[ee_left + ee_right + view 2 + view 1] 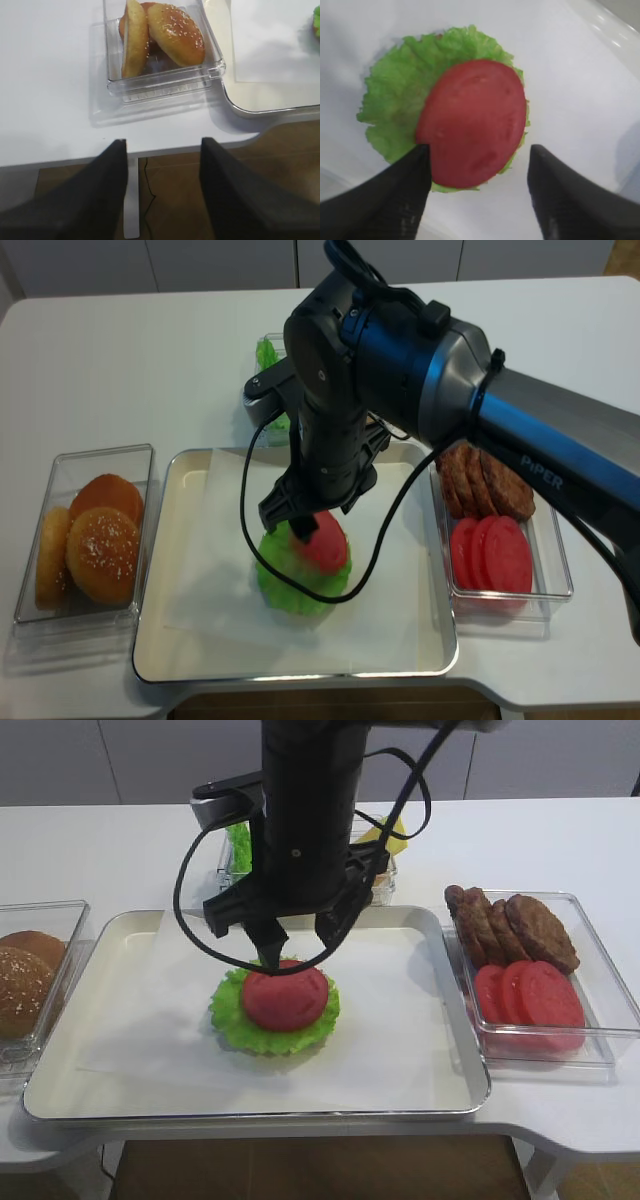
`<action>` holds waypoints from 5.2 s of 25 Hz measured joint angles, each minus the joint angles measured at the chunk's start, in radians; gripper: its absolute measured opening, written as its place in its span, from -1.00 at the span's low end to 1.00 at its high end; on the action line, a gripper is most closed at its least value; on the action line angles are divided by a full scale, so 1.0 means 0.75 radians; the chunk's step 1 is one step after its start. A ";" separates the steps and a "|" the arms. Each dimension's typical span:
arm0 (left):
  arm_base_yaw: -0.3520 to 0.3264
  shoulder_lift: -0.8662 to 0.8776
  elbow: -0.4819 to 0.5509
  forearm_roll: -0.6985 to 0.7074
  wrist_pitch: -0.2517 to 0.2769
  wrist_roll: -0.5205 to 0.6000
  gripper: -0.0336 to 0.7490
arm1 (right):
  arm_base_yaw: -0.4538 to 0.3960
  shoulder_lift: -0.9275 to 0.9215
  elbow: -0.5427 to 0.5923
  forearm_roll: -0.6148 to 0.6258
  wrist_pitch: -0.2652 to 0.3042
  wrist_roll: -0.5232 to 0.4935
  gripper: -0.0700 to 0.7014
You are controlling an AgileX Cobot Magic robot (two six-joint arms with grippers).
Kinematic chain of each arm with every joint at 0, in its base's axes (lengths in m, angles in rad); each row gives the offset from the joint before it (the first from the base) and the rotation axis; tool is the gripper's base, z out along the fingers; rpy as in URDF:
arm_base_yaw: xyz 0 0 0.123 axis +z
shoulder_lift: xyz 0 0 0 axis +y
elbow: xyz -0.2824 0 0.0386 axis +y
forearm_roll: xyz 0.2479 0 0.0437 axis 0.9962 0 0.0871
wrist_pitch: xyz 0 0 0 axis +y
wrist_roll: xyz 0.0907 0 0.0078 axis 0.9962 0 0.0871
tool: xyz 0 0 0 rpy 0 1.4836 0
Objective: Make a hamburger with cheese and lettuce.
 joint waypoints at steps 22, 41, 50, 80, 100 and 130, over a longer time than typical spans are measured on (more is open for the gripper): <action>0.000 0.000 0.000 0.000 0.000 0.000 -0.01 | 0.000 -0.003 -0.141 0.097 0.013 -0.001 0.60; 0.000 0.000 0.000 0.000 0.000 0.000 -0.01 | -0.008 -0.164 -0.088 -0.095 0.023 -0.028 0.54; 0.000 0.000 0.000 0.000 0.000 0.000 -0.01 | -0.273 -0.397 0.171 -0.039 0.023 -0.043 0.53; 0.000 0.000 0.000 0.000 0.000 0.000 -0.01 | -0.464 -1.567 1.021 0.000 0.050 -0.038 0.52; 0.000 0.000 0.000 0.000 0.000 0.000 -0.01 | -0.464 -1.983 1.337 0.041 0.055 -0.038 0.52; 0.000 0.000 0.000 0.000 0.000 0.000 -0.01 | -0.757 -2.593 1.613 0.041 -0.051 -0.220 0.52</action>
